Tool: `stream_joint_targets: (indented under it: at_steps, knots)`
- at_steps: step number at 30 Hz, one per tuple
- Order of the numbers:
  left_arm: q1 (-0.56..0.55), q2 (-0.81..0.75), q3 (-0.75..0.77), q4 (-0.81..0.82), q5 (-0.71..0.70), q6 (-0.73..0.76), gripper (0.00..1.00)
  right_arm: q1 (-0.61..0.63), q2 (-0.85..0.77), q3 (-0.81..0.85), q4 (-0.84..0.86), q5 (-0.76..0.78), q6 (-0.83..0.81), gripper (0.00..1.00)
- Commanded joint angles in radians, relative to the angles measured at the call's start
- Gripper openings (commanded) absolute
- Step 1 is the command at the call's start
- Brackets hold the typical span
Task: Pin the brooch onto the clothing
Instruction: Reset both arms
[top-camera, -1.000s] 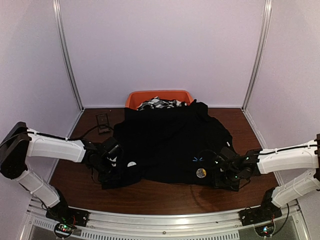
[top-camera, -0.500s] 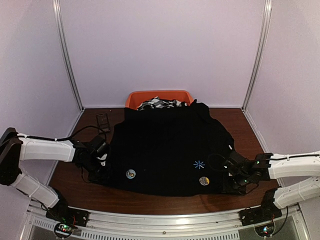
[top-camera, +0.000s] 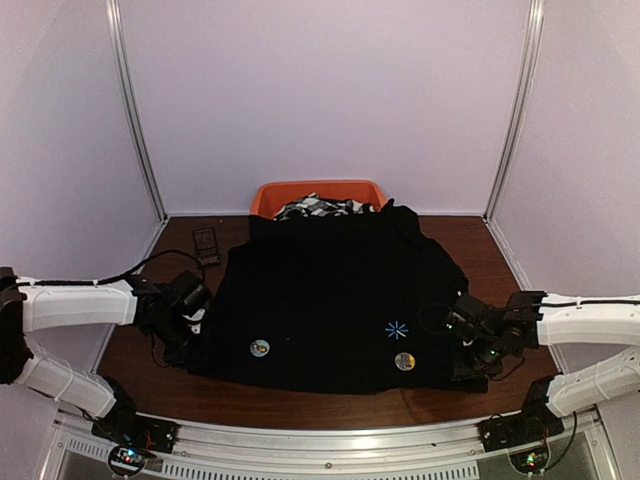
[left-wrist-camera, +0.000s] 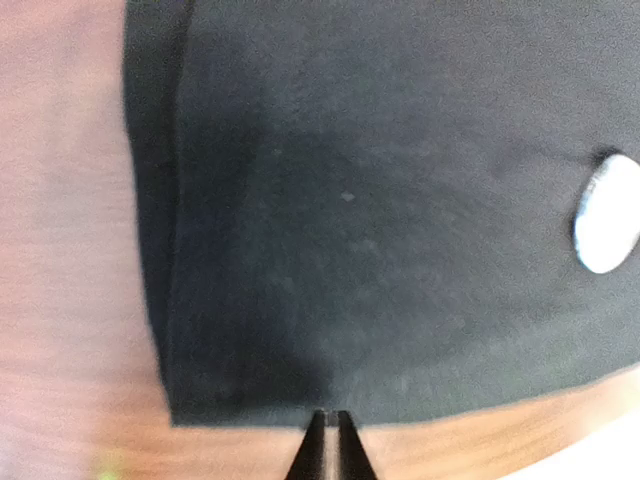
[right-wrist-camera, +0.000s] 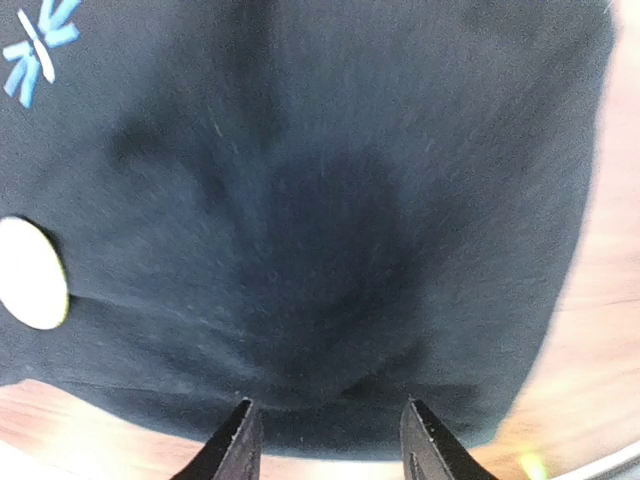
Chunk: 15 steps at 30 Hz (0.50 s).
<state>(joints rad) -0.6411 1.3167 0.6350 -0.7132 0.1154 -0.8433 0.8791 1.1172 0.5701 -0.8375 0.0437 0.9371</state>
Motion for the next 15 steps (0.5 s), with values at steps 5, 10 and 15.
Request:
stream_joint_targets:
  at_steps: [5,10,15]
  knots:
    - [0.008,-0.165,0.126,-0.128,-0.069,0.006,0.53,-0.006,0.035,0.218,-0.109,0.19,-0.099,0.55]
    - [0.008,-0.205,0.235,-0.172,-0.235,0.106,0.97,-0.008,0.048,0.352,-0.141,0.312,-0.19,0.7]
    - [0.009,-0.232,0.384,-0.169,-0.466,0.228,0.98,-0.029,-0.015,0.486,-0.144,0.444,-0.268,1.0]
